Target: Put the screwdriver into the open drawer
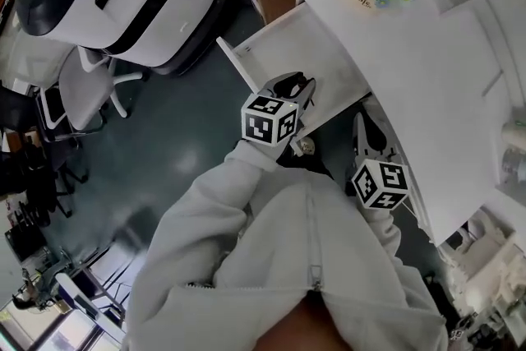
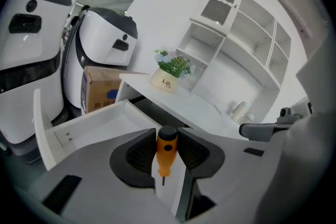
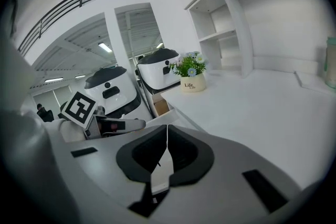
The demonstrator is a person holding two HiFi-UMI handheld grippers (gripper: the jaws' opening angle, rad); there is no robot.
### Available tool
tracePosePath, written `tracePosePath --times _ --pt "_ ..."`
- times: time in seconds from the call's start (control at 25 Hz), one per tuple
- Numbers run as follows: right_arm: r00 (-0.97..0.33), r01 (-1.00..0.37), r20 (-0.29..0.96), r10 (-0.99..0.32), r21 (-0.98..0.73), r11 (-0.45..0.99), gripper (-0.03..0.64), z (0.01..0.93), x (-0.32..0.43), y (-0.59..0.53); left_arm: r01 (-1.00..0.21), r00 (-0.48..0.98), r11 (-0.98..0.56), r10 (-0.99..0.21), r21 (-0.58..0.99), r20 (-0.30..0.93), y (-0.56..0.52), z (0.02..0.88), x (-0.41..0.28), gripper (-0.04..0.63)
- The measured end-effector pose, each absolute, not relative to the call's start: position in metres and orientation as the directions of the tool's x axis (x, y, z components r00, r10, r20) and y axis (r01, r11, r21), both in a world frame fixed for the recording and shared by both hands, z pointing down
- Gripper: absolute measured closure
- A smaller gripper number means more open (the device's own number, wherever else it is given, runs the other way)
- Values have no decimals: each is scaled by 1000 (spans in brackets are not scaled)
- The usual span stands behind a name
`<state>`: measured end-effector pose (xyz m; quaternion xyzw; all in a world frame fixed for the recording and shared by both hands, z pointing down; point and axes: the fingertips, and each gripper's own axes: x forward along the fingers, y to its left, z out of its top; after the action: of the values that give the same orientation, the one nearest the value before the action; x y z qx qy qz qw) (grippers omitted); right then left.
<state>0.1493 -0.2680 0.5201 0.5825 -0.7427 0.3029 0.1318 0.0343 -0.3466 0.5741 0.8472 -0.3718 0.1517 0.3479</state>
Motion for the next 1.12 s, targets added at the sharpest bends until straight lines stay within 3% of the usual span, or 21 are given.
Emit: tracePosePath --times 0.6,1.12 --pt "-203 -956 594 -779 -294 25 583 539 148 -257 -515 672 -722 -6 462 741 -347 661 104 463" --pt "-65 -957 615 -786 -263 -127 583 537 174 -226 -463 532 -712 254 528 808 -305 741 109 462"
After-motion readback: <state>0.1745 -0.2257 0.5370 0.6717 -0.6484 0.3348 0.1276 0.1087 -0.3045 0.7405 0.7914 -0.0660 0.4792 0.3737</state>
